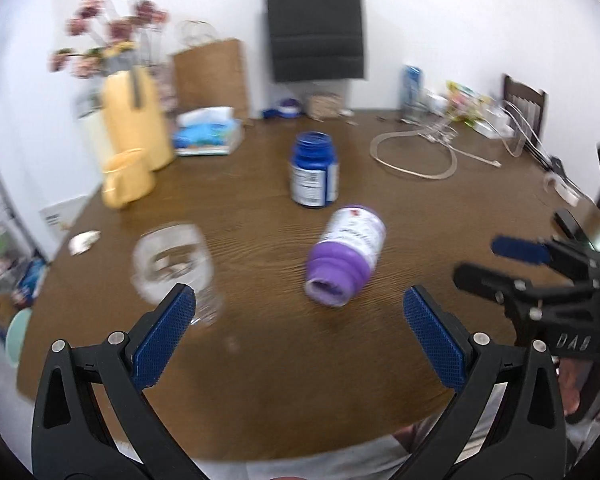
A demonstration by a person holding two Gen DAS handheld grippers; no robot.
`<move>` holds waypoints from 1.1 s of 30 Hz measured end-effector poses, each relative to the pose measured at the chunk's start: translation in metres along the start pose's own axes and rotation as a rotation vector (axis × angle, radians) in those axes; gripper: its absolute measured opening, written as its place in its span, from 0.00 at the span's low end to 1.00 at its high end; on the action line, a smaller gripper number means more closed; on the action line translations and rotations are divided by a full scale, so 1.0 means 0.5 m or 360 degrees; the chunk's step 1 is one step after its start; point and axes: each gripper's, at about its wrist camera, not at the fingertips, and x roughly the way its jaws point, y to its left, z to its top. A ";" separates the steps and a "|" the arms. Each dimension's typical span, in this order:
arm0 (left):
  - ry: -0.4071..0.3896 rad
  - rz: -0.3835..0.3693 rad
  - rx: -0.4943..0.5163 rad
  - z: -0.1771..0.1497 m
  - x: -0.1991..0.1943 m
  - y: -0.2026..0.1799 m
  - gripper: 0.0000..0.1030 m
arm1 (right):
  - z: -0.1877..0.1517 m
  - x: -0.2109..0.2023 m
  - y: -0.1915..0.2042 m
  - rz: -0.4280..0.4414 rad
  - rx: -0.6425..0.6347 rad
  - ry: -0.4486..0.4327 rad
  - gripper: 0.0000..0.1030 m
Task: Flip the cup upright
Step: 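Reach the left tool to the lying purple bottle and grasp its body, then lift the purple bottle with the left tool while the right tool approaches it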
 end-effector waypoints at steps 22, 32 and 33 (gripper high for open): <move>0.0322 -0.0436 0.0171 0.038 0.283 -0.018 0.59 | 0.140 0.191 -0.047 0.0094 -0.0009 0.0174 0.59; 0.0346 -0.0593 0.0303 0.022 0.280 -0.028 0.85 | 0.134 0.285 -0.044 0.0237 -0.0004 0.0335 0.42; 0.0352 -0.0598 0.0306 0.022 0.281 -0.024 0.86 | 0.133 0.280 -0.046 0.0207 -0.0008 0.0327 0.42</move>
